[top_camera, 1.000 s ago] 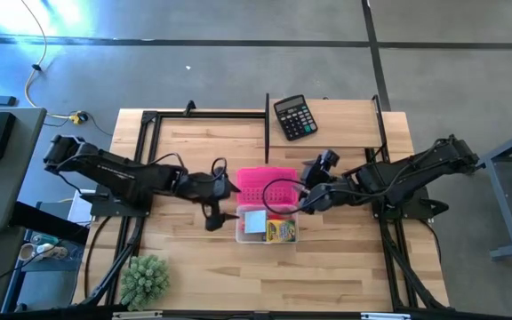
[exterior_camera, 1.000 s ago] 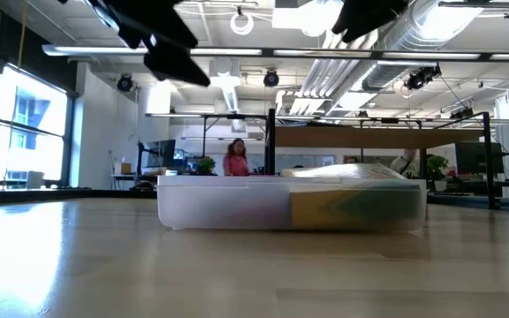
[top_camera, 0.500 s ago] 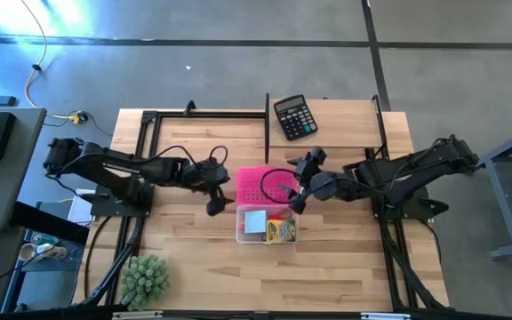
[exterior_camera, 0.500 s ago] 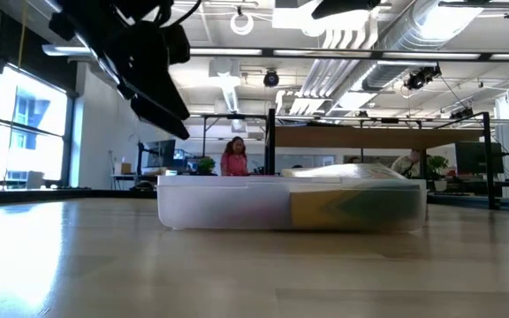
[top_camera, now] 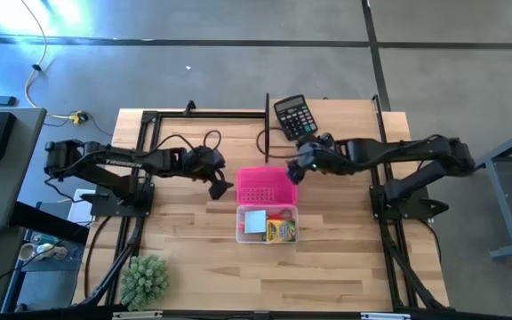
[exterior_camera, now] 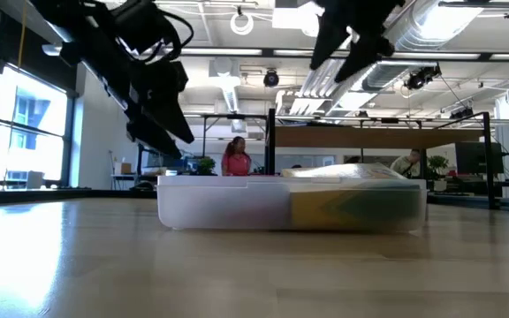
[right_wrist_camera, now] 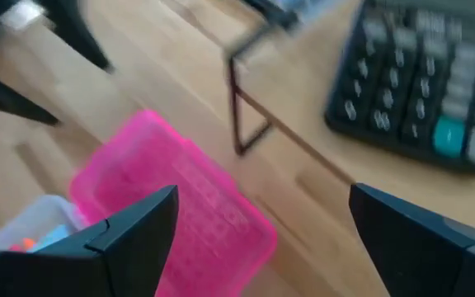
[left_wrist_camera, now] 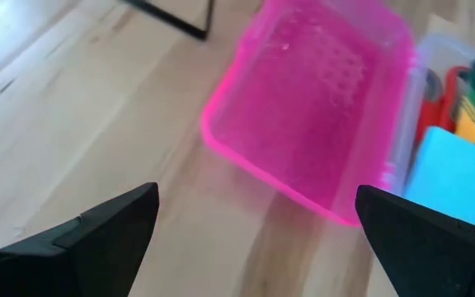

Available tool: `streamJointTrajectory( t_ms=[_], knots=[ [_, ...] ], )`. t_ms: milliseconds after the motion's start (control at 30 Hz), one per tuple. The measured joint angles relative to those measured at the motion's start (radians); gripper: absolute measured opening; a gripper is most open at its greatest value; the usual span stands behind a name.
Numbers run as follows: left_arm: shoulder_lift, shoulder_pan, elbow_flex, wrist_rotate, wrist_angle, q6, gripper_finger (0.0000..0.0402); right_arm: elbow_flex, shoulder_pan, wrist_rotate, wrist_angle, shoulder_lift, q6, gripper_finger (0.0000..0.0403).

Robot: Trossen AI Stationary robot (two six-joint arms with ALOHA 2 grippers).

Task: Pack school essentials
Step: Close the pink supply box

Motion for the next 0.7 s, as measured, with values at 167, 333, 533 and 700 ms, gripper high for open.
streamJointTrajectory(
  t_ms=[167, 333, 533, 700],
  knots=[
    [0.0, 0.041, 0.0, 0.0, -0.005, -0.002, 0.04, 0.0, -0.071, -0.082, -0.07, 0.069, 0.092, 0.0346],
    [0.0, 0.055, 0.0, -0.001, -0.005, -0.007, 0.04, -0.001, -0.12, -0.135, -0.113, 0.155, 0.179, 0.0346],
    [0.0, 0.059, 0.0, -0.001, -0.005, 0.016, 0.04, -0.001, -0.134, -0.19, -0.109, 0.235, 0.199, 0.0342],
    [0.0, 0.058, 0.0, 0.0, -0.005, 0.033, 0.04, -0.001, -0.116, -0.194, -0.121, 0.26, 0.199, 0.0303]
  ],
)
